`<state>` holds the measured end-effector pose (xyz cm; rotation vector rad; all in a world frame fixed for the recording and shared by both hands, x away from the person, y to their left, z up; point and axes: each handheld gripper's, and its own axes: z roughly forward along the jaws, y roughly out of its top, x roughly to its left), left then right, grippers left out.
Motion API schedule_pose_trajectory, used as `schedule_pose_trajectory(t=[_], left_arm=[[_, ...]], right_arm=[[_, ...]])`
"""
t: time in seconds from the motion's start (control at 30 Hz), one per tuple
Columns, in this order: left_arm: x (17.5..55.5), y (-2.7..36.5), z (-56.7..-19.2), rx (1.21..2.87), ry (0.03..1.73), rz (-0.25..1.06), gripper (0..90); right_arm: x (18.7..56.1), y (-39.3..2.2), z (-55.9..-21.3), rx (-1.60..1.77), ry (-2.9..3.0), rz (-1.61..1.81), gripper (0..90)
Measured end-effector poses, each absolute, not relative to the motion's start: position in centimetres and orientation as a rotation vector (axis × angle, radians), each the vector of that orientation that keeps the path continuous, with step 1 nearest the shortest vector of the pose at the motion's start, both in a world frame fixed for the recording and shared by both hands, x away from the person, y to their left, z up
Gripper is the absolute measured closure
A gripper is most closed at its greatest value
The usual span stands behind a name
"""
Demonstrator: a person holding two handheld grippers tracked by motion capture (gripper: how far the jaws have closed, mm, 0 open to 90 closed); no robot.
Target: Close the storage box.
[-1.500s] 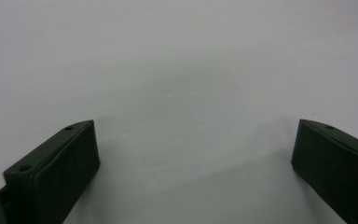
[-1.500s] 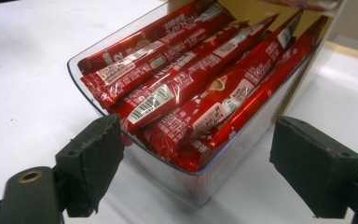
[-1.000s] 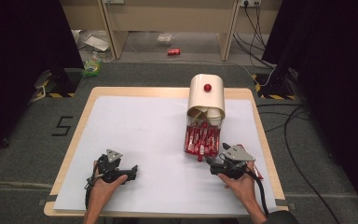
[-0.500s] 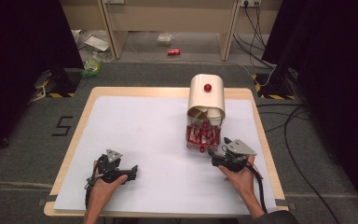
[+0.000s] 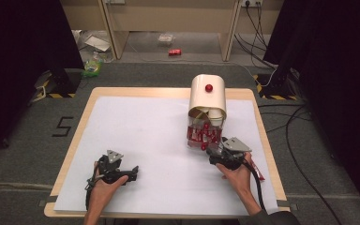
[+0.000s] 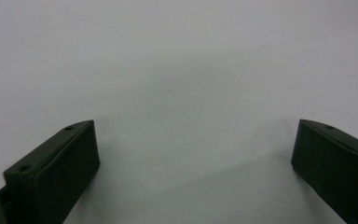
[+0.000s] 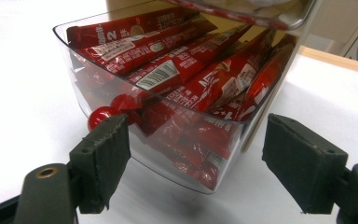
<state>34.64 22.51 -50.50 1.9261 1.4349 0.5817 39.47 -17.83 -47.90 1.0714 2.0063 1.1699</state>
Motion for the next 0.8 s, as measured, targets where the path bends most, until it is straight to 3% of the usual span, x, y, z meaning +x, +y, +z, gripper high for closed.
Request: schedule_pose_trajectory(t=[0.8], left_arm=[[34.6,22.5,-50.5,1.926,1.435,0.581,0.0]], right_arm=[[42.0,-17.6,-48.1,1.159,1.943,1.163,22.4]])
